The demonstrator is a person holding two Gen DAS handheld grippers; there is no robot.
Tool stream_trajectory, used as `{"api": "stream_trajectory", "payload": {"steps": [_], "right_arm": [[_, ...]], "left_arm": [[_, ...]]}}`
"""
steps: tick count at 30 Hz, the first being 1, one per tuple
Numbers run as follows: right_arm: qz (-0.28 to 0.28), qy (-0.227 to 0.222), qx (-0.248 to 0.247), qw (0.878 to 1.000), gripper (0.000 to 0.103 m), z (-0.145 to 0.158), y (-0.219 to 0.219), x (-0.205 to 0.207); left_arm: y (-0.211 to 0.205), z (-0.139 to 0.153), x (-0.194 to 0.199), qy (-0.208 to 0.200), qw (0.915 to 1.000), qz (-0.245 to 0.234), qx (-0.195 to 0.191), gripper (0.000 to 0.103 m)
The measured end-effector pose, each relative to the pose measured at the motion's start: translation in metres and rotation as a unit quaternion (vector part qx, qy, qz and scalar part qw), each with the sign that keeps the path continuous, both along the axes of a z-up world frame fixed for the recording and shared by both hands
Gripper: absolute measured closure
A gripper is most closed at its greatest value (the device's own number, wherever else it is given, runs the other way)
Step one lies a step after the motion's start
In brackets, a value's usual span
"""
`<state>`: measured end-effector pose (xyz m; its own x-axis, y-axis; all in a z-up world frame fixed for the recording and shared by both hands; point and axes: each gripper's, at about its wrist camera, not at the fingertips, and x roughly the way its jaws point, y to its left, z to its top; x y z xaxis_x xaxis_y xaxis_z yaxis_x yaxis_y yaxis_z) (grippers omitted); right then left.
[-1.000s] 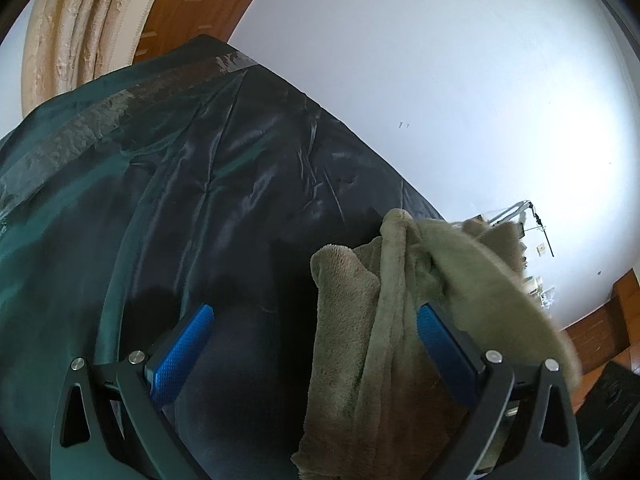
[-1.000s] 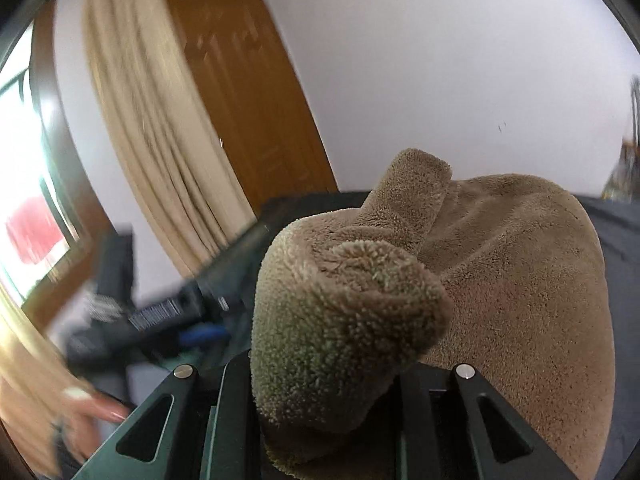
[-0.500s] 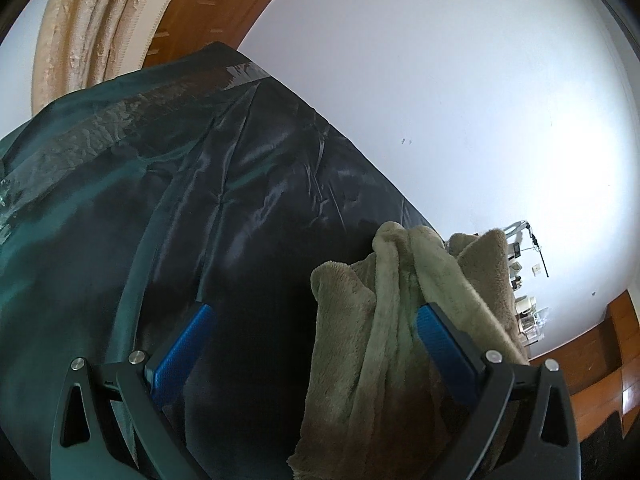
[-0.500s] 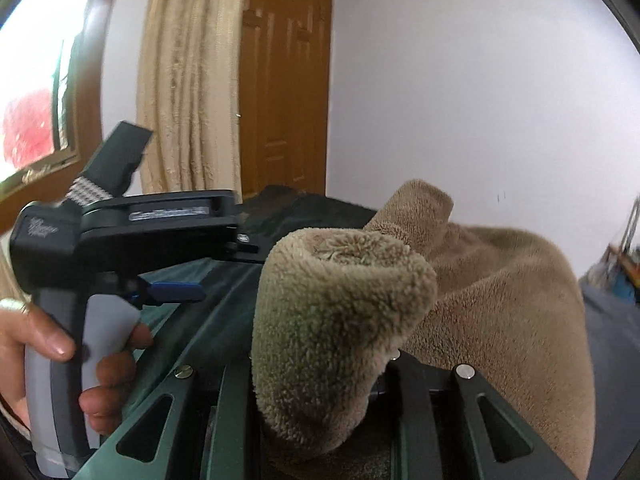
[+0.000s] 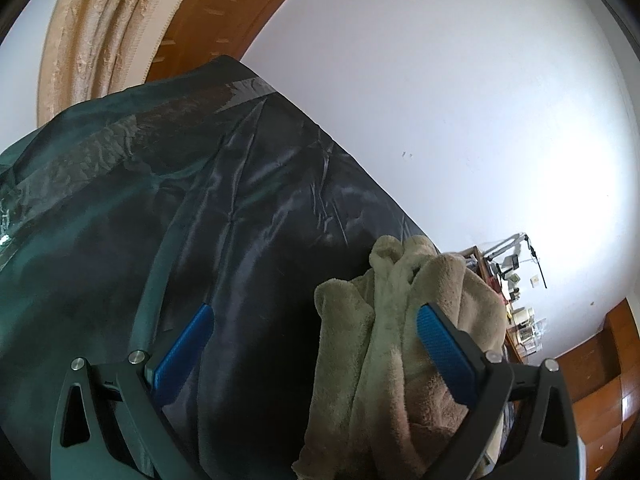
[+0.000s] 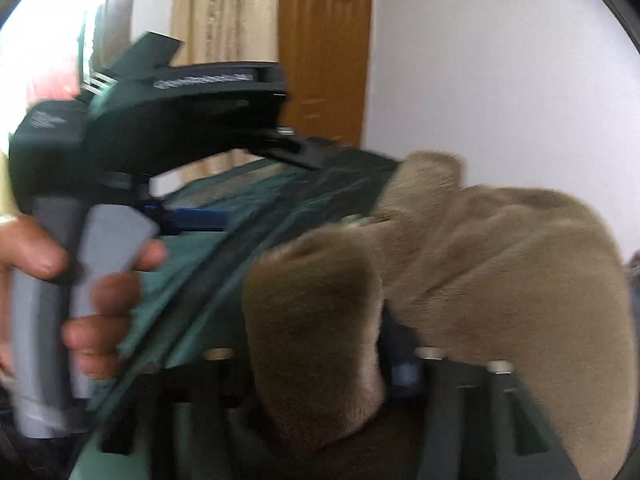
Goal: Fold clothes
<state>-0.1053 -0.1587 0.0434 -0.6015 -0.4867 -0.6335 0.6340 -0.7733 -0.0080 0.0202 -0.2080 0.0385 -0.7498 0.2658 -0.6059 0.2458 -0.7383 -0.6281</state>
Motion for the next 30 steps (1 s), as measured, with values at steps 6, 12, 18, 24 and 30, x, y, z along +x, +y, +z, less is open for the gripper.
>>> {"api": "stream_trajectory", "payload": {"steps": [6,12,18,24,30], "right_arm": [[0.026,-0.060,-0.054,0.996,0.033,-0.002,0.010,0.001],[0.055,-0.094,-0.134,0.985,0.033,0.004,0.031,0.012],[-0.018,-0.038,-0.139,0.989,0.033,0.012,0.054,0.033],[-0.110,-0.018,-0.126,0.986,0.033,0.005,0.095,0.029],[-0.148,0.008,-0.075,0.986,0.033,0.008,0.117,0.031]], "left_arm": [[0.004,0.002,-0.002,0.009,0.9999,-0.012,-0.005,0.001],[0.017,0.011,-0.001,0.034,0.9983,-0.044,-0.015,0.001],[0.022,0.027,0.009,0.082,0.9944,-0.066,-0.001,0.001],[0.048,0.062,0.036,0.224,0.9559,-0.187,0.031,0.001],[0.088,0.063,0.035,0.229,0.9288,-0.291,0.005,0.001]]}}
